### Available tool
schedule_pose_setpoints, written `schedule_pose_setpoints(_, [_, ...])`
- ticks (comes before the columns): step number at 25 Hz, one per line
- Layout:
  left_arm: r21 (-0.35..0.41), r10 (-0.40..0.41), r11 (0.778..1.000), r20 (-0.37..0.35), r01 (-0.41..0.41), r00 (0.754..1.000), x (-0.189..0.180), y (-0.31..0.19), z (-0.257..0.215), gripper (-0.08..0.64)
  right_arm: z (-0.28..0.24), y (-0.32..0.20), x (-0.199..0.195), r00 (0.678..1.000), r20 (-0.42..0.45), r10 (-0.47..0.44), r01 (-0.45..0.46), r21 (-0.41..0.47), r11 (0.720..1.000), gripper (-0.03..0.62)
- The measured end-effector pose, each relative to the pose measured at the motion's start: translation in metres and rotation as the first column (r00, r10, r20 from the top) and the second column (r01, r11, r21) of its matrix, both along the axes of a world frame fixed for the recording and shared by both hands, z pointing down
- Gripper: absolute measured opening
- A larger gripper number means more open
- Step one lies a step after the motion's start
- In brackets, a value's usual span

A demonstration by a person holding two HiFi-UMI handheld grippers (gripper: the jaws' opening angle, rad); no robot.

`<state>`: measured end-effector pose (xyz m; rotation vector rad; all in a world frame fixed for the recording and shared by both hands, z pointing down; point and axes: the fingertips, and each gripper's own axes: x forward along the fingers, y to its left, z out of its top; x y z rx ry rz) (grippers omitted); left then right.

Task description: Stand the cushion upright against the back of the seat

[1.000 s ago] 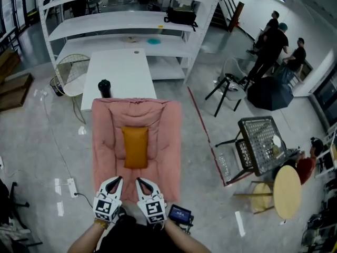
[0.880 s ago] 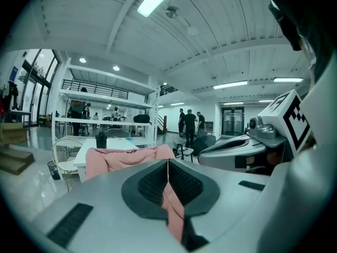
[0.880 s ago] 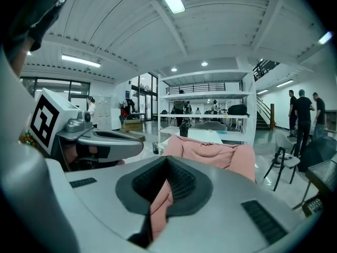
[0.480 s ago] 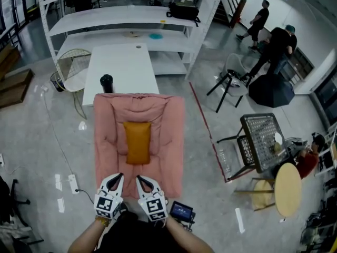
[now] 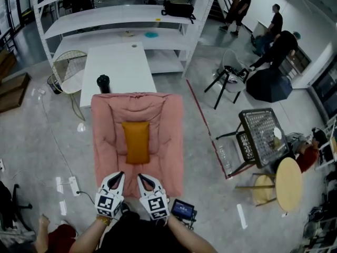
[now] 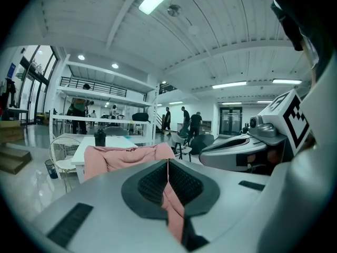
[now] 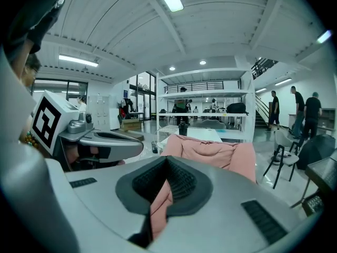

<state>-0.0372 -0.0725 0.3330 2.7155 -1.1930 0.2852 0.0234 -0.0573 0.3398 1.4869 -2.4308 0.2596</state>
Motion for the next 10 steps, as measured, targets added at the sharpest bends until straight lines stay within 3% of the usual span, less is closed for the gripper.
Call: schedule_pose_setpoints(10, [0.013,0.0,1.0,0.008,0.0,1.0,-0.001,-0.005,0.014,0.017,-0.003,-0.01,0.003,1.0,-0.008,-0.006,0.007,0.027,1.0,0.015])
